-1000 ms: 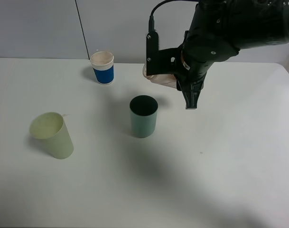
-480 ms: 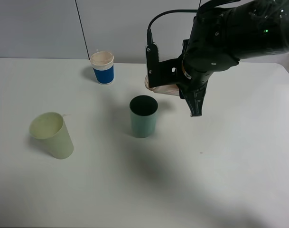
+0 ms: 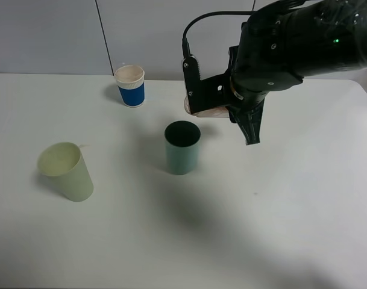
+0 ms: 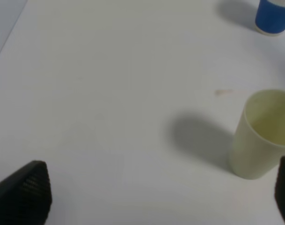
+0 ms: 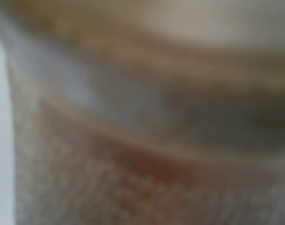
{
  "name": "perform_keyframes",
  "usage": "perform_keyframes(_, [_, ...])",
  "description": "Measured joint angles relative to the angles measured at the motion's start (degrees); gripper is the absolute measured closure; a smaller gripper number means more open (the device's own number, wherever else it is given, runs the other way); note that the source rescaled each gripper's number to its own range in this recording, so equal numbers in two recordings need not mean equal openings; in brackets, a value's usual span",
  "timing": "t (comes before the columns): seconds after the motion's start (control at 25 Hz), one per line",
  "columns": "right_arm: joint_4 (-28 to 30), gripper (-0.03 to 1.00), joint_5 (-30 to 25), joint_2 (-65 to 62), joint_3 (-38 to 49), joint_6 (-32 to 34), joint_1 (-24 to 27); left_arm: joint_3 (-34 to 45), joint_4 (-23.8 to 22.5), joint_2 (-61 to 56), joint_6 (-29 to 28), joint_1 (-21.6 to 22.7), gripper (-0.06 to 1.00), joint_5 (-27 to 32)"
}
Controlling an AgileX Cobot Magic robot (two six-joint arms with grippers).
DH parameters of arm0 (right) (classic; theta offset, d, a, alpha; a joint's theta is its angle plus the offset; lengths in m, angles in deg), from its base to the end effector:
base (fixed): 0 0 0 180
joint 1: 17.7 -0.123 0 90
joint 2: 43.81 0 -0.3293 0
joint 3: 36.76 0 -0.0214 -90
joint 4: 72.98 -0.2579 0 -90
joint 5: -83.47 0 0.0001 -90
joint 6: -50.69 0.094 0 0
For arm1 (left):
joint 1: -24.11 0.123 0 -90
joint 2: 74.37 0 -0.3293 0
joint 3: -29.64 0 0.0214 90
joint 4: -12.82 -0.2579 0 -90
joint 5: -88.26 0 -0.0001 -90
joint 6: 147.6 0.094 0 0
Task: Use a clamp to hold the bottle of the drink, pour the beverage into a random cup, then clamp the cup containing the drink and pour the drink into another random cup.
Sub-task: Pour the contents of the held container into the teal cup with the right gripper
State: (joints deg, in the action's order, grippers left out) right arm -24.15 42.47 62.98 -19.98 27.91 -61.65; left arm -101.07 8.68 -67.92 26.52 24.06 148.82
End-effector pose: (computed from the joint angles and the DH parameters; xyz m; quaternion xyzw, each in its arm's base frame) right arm 0.2903 0.2153 0.2404 -0.7240 0.6036 -0.2829 0.1772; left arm -0.0420 0.0060 0.2813 -0.0447 0.8477 0.0088 0.5285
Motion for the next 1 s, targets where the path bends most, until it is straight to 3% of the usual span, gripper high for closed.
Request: perform_keyframes(1.0, [3.2,0.96,-4.9,2.2,-0.2,2.1,-2.0,0.0,0.0,0.0,0.0,0.0,0.06,0.0])
